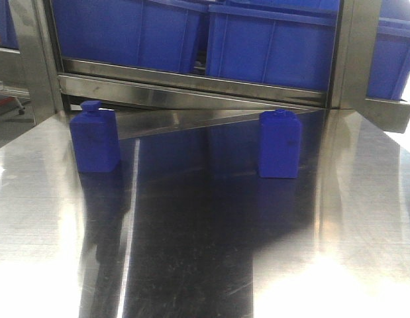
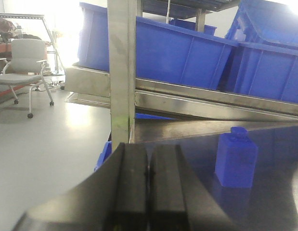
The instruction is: Pick and sort blue part to right shelf
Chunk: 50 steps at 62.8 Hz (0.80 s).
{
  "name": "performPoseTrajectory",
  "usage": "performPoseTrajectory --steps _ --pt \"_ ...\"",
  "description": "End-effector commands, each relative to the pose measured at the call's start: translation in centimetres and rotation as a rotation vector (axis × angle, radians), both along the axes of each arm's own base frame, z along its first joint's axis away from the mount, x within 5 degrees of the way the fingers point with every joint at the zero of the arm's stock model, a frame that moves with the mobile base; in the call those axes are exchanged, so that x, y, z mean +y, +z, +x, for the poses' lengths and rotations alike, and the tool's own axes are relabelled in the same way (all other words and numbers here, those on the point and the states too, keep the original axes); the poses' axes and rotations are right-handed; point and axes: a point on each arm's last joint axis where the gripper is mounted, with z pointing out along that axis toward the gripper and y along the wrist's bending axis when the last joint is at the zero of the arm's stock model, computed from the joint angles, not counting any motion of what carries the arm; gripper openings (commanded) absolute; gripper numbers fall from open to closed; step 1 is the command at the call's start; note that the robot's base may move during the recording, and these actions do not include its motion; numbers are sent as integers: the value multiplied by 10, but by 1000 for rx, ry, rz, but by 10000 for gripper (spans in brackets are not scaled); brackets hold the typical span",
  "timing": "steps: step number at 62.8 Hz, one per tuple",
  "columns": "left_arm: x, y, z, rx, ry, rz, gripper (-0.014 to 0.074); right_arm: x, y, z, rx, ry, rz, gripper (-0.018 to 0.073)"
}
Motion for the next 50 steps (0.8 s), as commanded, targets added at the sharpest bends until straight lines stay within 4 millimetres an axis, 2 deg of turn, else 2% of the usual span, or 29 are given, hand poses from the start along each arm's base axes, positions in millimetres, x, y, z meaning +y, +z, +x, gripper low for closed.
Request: performPoseTrajectory --steps 1,27,33,44,50 --pt "0 1 -1 -78 -7 -11 123 -1 17 -5 -135 -11 -14 47" --pt "0 1 -1 -78 -7 -11 123 -1 18 -5 -132 -10 -14 47" --pt "0 1 -1 -78 -7 -11 123 0 23 -6 -60 -5 -15 47" --pt "0 1 -1 -78 -7 -11 123 1 49 -17 60 9 -18 47" --pt "0 1 -1 -78 -7 -11 123 2 57 -22 169 17 -21 47"
